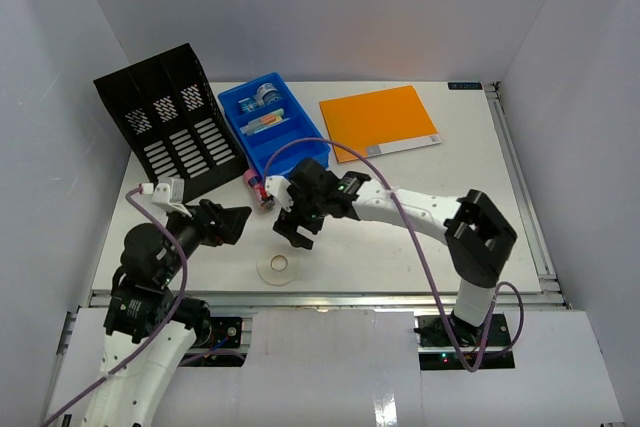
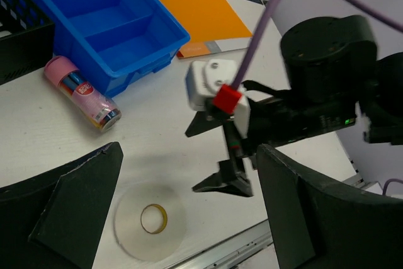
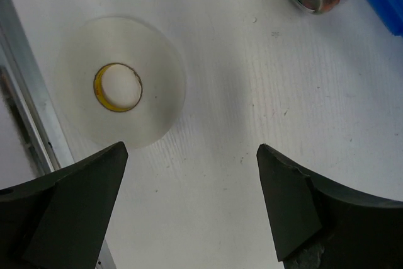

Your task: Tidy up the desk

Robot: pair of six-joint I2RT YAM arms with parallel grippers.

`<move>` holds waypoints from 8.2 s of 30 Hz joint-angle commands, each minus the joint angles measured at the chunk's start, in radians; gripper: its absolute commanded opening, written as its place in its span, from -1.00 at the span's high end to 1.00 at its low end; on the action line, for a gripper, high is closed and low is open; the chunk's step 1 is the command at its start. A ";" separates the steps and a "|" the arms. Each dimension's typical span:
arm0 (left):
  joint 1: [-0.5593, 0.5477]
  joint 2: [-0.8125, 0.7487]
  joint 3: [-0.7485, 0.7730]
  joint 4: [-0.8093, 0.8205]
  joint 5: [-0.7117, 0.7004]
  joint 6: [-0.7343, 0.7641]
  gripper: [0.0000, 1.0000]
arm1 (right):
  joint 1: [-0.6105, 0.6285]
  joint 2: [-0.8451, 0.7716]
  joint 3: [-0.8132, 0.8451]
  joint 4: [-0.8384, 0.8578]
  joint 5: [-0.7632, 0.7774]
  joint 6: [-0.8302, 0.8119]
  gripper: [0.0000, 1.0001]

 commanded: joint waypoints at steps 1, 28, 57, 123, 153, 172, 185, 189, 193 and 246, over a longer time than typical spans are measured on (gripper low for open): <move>0.005 -0.071 0.042 -0.127 -0.080 -0.117 -0.96 | 0.075 0.098 0.119 0.005 0.148 0.103 -0.80; 0.006 -0.254 -0.024 -0.211 -0.048 -0.273 -0.96 | 0.146 0.268 0.081 0.030 0.213 0.092 -0.52; 0.005 -0.014 -0.284 0.050 0.222 -0.471 -0.96 | -0.031 -0.107 -0.163 0.087 0.057 0.027 0.56; -0.129 0.943 0.417 0.063 0.010 0.208 1.00 | -0.685 -0.538 -0.218 -0.155 -0.775 -0.412 -0.90; -0.027 1.668 1.030 0.062 0.001 0.865 0.48 | -0.949 -0.629 -0.447 -0.104 -0.945 -0.455 -0.87; -0.006 1.404 0.890 0.202 -0.168 0.491 -0.84 | -0.980 -0.602 -0.457 -0.104 -0.940 -0.462 -0.85; 0.016 0.745 0.066 0.323 -0.131 -0.370 -0.66 | -0.991 -0.585 -0.463 -0.097 -0.934 -0.451 -0.84; 0.018 0.680 -0.038 0.347 -0.119 -0.493 -0.52 | -0.996 -0.583 -0.464 -0.097 -0.933 -0.450 -0.85; 0.019 0.735 -0.050 0.311 -0.163 -0.503 -0.47 | -1.002 -0.582 -0.465 -0.096 -0.933 -0.451 -0.84; 0.049 1.203 0.083 0.394 -0.143 -0.359 -0.41 | -1.015 -0.579 -0.461 -0.098 -0.943 -0.444 -0.82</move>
